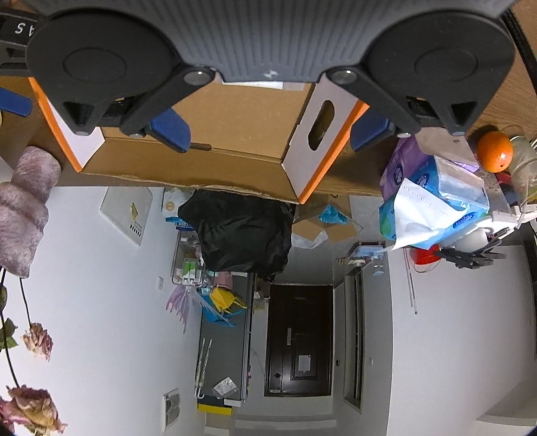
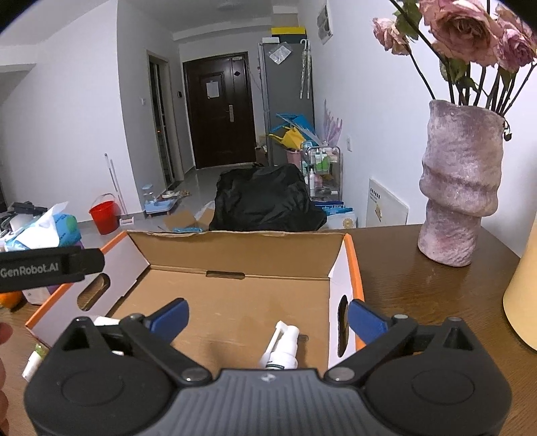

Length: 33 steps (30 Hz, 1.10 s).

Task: Organize rigid objects
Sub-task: 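Lower both bottles into the box and open both grippers, then withdraw both open grippers from the box back over the table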

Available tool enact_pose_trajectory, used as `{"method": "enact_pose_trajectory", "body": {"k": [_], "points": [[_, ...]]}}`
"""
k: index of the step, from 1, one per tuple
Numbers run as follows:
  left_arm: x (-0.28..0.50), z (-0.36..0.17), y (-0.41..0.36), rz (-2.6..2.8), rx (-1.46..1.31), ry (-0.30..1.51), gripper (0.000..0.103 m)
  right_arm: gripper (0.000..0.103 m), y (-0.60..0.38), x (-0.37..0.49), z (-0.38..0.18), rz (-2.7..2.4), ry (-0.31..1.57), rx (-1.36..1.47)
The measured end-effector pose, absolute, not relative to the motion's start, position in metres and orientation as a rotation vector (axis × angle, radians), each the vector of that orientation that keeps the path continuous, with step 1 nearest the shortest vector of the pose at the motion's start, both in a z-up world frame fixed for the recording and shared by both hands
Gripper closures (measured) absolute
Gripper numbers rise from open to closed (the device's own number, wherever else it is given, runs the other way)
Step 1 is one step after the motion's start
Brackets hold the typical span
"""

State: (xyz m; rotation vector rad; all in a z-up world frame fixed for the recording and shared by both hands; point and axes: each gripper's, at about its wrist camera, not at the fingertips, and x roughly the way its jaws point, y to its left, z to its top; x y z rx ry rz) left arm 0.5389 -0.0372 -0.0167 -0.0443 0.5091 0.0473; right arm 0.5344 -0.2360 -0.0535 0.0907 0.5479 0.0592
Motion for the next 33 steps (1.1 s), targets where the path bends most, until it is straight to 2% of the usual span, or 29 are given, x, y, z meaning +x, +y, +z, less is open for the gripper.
{"method": "enact_pose_trajectory", "body": {"k": [14,33], "points": [[0.496,0.002,-0.031,0.060,-0.026,0.427,0.000,0.000,-0.231,0.502,-0.042,0.106,0.497,0.080],[0.425,0.007,-0.010,0.075,-0.018,0.422,0.000,0.000,-0.222,0.432,-0.030,0.144,0.454,0.065]]}}
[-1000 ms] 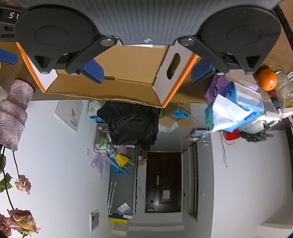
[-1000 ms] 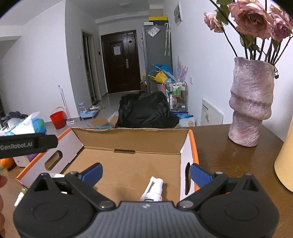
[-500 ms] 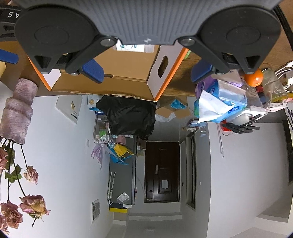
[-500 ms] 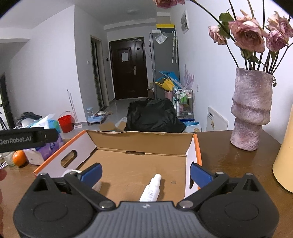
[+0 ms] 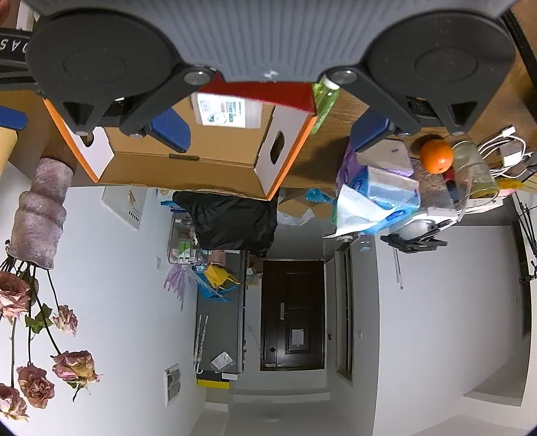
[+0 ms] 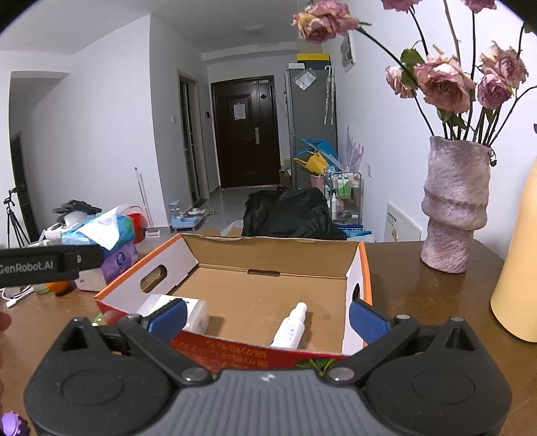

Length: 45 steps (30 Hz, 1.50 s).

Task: Organize rigid objects
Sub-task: 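Withdraw both open grippers from the box back over the table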

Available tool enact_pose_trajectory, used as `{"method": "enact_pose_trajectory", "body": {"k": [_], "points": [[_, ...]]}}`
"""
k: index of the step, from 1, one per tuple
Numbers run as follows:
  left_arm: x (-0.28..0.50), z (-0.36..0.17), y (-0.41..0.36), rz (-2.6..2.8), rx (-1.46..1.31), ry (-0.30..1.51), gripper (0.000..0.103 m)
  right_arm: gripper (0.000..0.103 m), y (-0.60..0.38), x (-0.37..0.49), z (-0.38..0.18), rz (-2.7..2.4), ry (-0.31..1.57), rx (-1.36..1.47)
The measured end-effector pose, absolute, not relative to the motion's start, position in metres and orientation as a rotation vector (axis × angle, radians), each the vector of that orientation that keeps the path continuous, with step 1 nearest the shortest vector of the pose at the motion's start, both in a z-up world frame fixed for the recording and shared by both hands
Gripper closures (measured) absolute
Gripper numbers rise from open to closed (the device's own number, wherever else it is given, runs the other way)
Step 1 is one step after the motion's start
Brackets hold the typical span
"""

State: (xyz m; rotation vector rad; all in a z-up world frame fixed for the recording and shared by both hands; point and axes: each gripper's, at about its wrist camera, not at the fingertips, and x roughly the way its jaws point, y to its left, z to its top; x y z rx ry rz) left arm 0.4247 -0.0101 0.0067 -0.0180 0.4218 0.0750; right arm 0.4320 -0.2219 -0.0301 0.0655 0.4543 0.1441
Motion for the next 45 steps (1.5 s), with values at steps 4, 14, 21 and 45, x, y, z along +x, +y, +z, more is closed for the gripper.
{"method": "enact_pose_trajectory", "body": {"k": [4,14,21,45], "points": [[0.410,0.006,-0.006,0.078,-0.013,0.428,0.000,0.000,-0.222,0.418,-0.027,0.146,0.445,0.069],[0.373,0.007,0.005,0.087,-0.006,0.431,0.000,0.000,-0.214,0.383,-0.024,0.163,0.426,0.053],[0.347,0.007,0.011,0.086,0.004,0.433,0.000,0.000,-0.205,0.357,-0.027,0.186,0.423,0.034],[0.266,-0.023,0.055,0.119,-0.019,0.499,0.000,0.000,-0.155,0.279,-0.043,0.287,0.442,-0.031]]}}
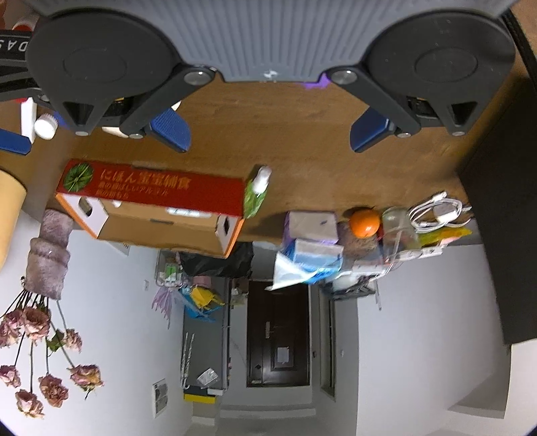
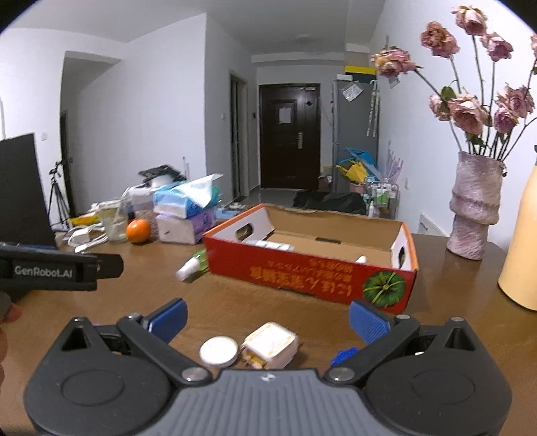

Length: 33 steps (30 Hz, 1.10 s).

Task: Organize rigid objects
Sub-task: 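Withdraw both open grippers from the box back over the table, then grasp the white cylindrical roll with the right gripper while the left approaches the purple cap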

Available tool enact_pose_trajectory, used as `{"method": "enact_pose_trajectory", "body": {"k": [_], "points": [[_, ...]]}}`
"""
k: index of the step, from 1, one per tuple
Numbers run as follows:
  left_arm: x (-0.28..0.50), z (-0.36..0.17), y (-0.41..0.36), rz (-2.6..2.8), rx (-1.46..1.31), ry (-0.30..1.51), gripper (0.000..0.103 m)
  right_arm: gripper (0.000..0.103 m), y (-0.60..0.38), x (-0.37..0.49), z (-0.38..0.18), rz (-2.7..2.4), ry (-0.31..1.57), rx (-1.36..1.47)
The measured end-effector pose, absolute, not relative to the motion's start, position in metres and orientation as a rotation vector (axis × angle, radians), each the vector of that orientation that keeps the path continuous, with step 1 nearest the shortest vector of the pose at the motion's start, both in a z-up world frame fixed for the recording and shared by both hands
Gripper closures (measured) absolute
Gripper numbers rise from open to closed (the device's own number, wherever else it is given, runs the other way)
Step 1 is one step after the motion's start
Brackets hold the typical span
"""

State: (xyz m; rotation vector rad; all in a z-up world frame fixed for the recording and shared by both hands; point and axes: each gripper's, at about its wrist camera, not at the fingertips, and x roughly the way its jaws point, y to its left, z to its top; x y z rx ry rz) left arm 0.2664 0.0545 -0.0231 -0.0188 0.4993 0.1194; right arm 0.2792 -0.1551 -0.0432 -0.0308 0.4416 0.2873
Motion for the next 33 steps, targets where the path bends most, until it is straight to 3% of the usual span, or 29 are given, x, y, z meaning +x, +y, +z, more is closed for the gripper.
{"method": "enact_pose_trajectory", "body": {"k": [18,29,33], "points": [[0.233,-0.054,0.098,0.168,-0.041,0.570,0.000,0.002,-0.114,0.252,-0.071,0.355,0.543,-0.096],[0.229,-0.063,0.116,0.168,-0.061,0.587,0.000,0.016,-0.092,0.262,-0.088,0.365,0.606,-0.119],[0.229,-0.063,0.121,0.172,-0.066,0.587,0.000,0.030,-0.086,0.270,-0.092,0.361,0.623,-0.127]]}}
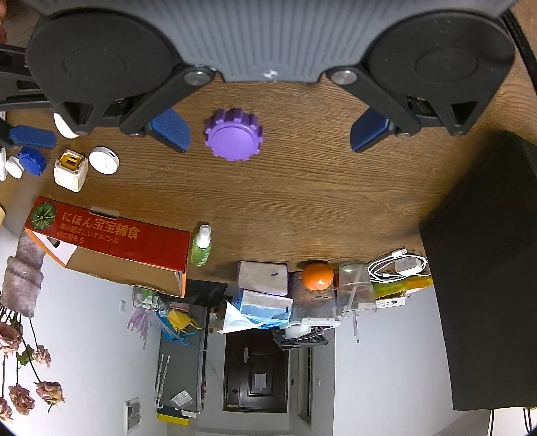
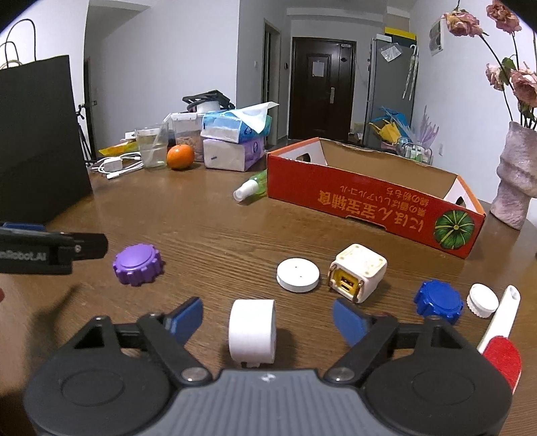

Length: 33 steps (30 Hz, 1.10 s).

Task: Organize rigid objects
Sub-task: 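Grasp the white cylindrical roll with the right gripper while the left approaches the purple cap, then close the left gripper on the purple gear-edged cap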

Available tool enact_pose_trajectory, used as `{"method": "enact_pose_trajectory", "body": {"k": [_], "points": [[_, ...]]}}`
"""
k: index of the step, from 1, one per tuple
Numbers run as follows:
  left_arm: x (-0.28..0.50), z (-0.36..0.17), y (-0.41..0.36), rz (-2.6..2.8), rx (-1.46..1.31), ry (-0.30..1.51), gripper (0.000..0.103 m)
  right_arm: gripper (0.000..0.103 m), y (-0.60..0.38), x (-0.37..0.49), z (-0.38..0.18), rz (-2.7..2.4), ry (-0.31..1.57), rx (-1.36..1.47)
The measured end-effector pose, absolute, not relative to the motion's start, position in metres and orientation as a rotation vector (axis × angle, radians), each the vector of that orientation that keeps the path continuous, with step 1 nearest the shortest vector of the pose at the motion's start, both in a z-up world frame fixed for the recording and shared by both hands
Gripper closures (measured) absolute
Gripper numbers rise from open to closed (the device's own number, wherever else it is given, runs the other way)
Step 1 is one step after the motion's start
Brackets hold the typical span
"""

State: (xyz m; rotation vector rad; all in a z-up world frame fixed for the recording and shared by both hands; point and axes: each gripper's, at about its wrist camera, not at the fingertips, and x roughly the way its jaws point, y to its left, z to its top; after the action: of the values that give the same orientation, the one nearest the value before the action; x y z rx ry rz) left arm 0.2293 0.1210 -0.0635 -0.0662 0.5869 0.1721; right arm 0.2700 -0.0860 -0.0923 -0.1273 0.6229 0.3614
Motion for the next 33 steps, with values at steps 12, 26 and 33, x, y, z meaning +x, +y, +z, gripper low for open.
{"method": "enact_pose_trajectory", "body": {"k": [12,26,33], "points": [[0.235,-0.068,0.119,0.163,-0.044,0.601,0.000,0.079,-0.088,0.281,-0.100,0.378,0.681,-0.092],[0.261,-0.083,0.107,0.142,-0.002,0.669,0.000,0.079,-0.105,0.280,-0.092,0.363,0.617,-0.053],[0.278,-0.093,0.102,0.138,0.021,0.709,0.000,0.079,-0.116,0.282,-0.089,0.340,0.595,-0.030]]}}
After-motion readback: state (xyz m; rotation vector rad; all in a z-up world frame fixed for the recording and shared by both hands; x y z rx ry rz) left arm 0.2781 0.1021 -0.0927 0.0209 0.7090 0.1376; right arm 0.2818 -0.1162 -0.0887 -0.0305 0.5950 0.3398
